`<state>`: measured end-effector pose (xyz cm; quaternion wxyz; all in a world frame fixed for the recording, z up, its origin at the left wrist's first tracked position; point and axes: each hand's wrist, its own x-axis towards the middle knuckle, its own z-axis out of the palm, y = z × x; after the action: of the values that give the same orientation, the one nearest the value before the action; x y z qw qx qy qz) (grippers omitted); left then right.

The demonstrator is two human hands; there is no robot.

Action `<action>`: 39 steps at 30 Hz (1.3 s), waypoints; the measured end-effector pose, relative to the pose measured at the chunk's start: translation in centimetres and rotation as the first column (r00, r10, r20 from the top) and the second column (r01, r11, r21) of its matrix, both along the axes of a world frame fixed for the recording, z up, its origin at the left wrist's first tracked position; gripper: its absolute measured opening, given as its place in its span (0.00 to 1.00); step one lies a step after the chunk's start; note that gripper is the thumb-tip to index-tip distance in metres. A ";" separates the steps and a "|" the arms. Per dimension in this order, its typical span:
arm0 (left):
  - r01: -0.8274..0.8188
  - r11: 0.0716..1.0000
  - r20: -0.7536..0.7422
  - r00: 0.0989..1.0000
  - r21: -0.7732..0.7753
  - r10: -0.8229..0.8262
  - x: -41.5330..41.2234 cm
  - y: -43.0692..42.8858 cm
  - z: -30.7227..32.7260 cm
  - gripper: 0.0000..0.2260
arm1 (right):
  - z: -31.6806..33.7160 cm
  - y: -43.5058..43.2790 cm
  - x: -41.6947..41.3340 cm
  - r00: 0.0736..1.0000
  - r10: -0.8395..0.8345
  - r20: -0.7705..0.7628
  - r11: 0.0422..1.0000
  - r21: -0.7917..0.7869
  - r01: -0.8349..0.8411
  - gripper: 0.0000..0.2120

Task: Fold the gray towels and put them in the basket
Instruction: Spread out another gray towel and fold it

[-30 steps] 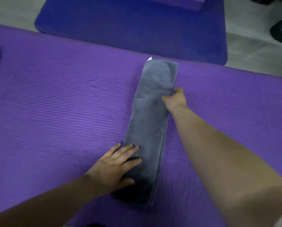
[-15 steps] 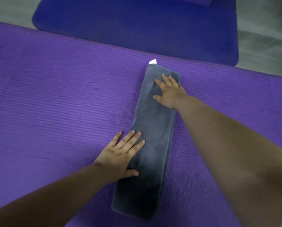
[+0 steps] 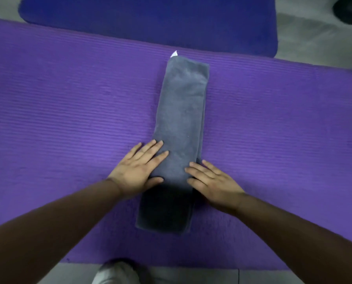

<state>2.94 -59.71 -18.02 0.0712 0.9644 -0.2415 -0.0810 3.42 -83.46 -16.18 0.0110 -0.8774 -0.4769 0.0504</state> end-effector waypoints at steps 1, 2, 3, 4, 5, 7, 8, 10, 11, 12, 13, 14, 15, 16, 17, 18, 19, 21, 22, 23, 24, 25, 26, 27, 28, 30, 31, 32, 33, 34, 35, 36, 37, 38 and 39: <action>0.016 1.000 0.015 1.000 -0.011 -0.016 -0.3 0.2 0.2 0.26 | 0.2 -0.2 -0.2 1.000 -0.021 0.009 0.999 -0.024 0.021 0.19; 0.037 0.999 0.028 0.999 -0.016 -0.037 -0.7 0.5 0.3 0.25 | 0.5 -0.2 -0.5 0.999 -0.040 0.020 0.999 -0.022 0.040 0.19; 0.060 0.998 0.039 0.998 -0.023 -0.059 -1.2 0.8 0.4 0.24 | 0.8 -0.3 -0.9 0.999 -0.048 0.024 0.999 -0.004 0.048 0.20; 0.078 0.996 0.045 0.996 -0.038 -0.076 -1.7 1.1 0.5 0.23 | 1.0 -0.3 -1.5 1.000 -0.023 0.018 1.000 0.018 0.023 0.20; 0.090 0.995 0.050 0.995 -0.053 -0.087 -2.2 1.3 0.6 0.23 | 1.1 -0.3 -2.2 0.999 0.046 0.002 0.998 0.036 -0.046 0.20; 0.083 0.993 0.045 0.996 -0.078 -0.079 -3.2 1.4 0.8 0.23 | 1.0 -0.2 -3.9 0.968 0.246 -0.045 0.969 0.017 -0.245 0.22; 0.074 0.993 0.036 0.997 -0.094 -0.071 -3.5 1.3 0.9 0.22 | 0.7 0.0 -4.8 0.947 0.312 -0.069 0.949 -0.025 -0.315 0.23; 0.071 0.991 0.013 0.997 -0.111 -0.070 -3.8 1.3 1.1 0.20 | 0.1 0.3 -5.8 0.938 0.331 -0.100 0.935 -0.100 -0.340 0.23; 0.077 0.992 0.004 0.997 -0.103 -0.077 -3.9 1.3 1.2 0.19 | -0.1 0.4 -5.9 0.945 0.306 -0.115 0.943 -0.100 -0.317 0.22; 0.085 0.992 0.001 0.996 -0.093 -0.085 -3.9 1.4 1.3 0.18 | -0.1 0.4 -5.7 0.951 0.274 -0.142 0.956 -0.068 -0.285 0.20; 0.097 0.991 0.000 0.995 -0.087 -0.097 -4.0 1.5 1.4 0.17 | 0.0 0.3 -5.3 0.956 0.239 -0.171 0.969 -0.019 -0.246 0.17; 0.112 0.990 0.001 0.994 -0.086 -0.113 -4.1 1.7 1.4 0.17 | 0.2 0.2 -4.8 0.960 0.209 -0.185 0.978 0.018 -0.210 0.15; 0.131 0.988 0.007 0.991 -0.085 -0.131 -4.1 1.8 1.5 0.18 | 0.4 0.1 -4.5 0.966 0.191 -0.176 0.982 0.036 -0.188 0.13; 0.156 0.985 0.018 0.988 -0.074 -0.155 -4.1 2.0 1.6 0.20 | 0.4 0.1 -4.3 0.968 0.182 -0.171 0.983 0.029 -0.180 0.12; 0.185 0.982 0.020 0.983 -0.043 -0.184 -4.1 2.0 1.8 0.23 | 0.4 0.1 -4.3 0.972 0.177 -0.152 0.984 0.019 -0.176 0.13; 0.212 0.977 0.011 0.977 0.003 -0.212 -4.1 2.0 1.9 0.27 | 0.4 0.3 -4.5 0.977 0.165 -0.137 0.986 0.019 -0.164 0.15; 0.233 0.971 -0.014 0.972 0.052 -0.233 -4.0 2.1 2.2 0.32 | 0.4 0.5 -4.7 0.980 0.149 -0.128 0.989 0.034 -0.146 0.15; 0.239 0.966 -0.066 0.970 0.101 -0.233 -4.1 2.1 2.5 0.40 | 0.6 1.1 -4.8 0.984 0.115 -0.137 0.990 0.095 -0.103 0.14; 0.232 0.967 -0.087 0.971 0.110 -0.223 -4.0 2.1 2.7 0.42 | 0.7 1.4 -4.6 0.983 0.094 -0.156 0.989 0.129 -0.074 0.13; 0.221 0.969 -0.109 0.972 0.115 -0.209 -4.0 2.2 2.8 0.43 | 0.9 1.6 -4.3 0.981 0.063 -0.183 0.986 0.162 -0.033 0.10; 0.212 0.971 -0.129 0.972 0.109 -0.198 -4.1 2.4 2.7 0.44 | 1.2 2.0 -4.0 0.973 0.003 -0.231 0.981 0.190 0.042 0.09; 0.204 0.974 -0.152 0.970 0.096 -0.189 -4.2 2.6 2.6 0.44 | 1.3 2.0 -3.8 0.961 -0.074 -0.266 0.964 0.227 0.138 0.10; 0.194 0.979 -0.154 0.971 0.069 -0.181 -4.3 2.8 2.6 0.43 | 1.3 2.0 -3.9 0.932 -0.165 -0.323 0.933 0.254 0.254 0.11; 0.170 0.985 -0.151 0.975 0.032 -0.164 -4.4 2.8 2.6 0.40 | 1.4 1.9 -4.2 0.887 -0.246 -0.392 0.888 0.274 0.368 0.12; 0.131 0.991 -0.141 0.981 -0.019 -0.133 -4.5 2.6 2.7 0.37 | 1.8 1.8 -4.5 0.822 -0.310 -0.478 0.817 0.308 0.487 0.13; 0.046 0.989 -0.111 0.992 -0.143 -0.062 -4.4 2.0 3.0 0.29 | 2.5 1.8 -4.5 0.599 -0.354 -0.718 0.604 0.314 0.733 0.13; -0.004 0.975 -0.115 0.993 -0.224 -0.023 -4.3 1.6 3.2 0.25 | 2.7 1.9 -4.3 0.488 -0.311 -0.815 0.498 0.298 0.815 0.13; -0.061 0.943 -0.118 0.993 -0.328 0.023 -4.2 1.2 3.3 0.22 | 3.0 2.0 -4.0 0.426 -0.287 -0.858 0.424 0.285 0.860 0.12; -0.130 0.895 -0.128 0.988 -0.427 0.083 -4.0 0.8 3.4 0.21 | 3.3 2.2 -3.6 0.380 -0.256 -0.889 0.357 0.279 0.891 0.11; -0.203 0.834 -0.155 0.977 -0.512 0.143 -3.8 0.6 3.6 0.22 | 3.5 2.4 -3.2 0.345 -0.226 -0.911 0.300 0.272 0.914 0.08; -0.271 0.770 -0.206 0.961 -0.577 0.184 -3.7 0.3 3.9 0.24 | 3.8 2.7 -2.7 0.311 -0.203 -0.928 0.244 0.259 0.934 0.06; -0.341 0.701 -0.280 0.938 -0.627 0.206 -3.5 0.0 4.4 0.27 | 4.0 2.9 -2.2 0.291 -0.201 -0.935 0.199 0.252 0.947 0.08; -0.431 0.628 -0.386 0.897 -0.648 0.216 -3.3 -0.2 4.8 0.28 | 4.3 3.1 -1.6 0.277 -0.189 -0.942 0.169 0.246 0.954 0.08; -0.520 0.557 -0.500 0.842 -0.648 0.205 -3.1 -0.4 5.1 0.23 | 4.5 3.3 -0.9 0.264 -0.175 -0.948 0.150 0.240 0.959 0.06; -0.593 0.502 -0.584 0.787 -0.629 0.199 -2.6 -0.6 4.9 0.15 | 4.8 3.5 -0.2 0.248 -0.158 -0.956 0.146 0.226 0.963 0.04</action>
<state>0.33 -60.32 -13.10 0.5564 0.8151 0.0066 -0.1613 3.20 -79.97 -11.35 0.6497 -0.7379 0.0716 0.1682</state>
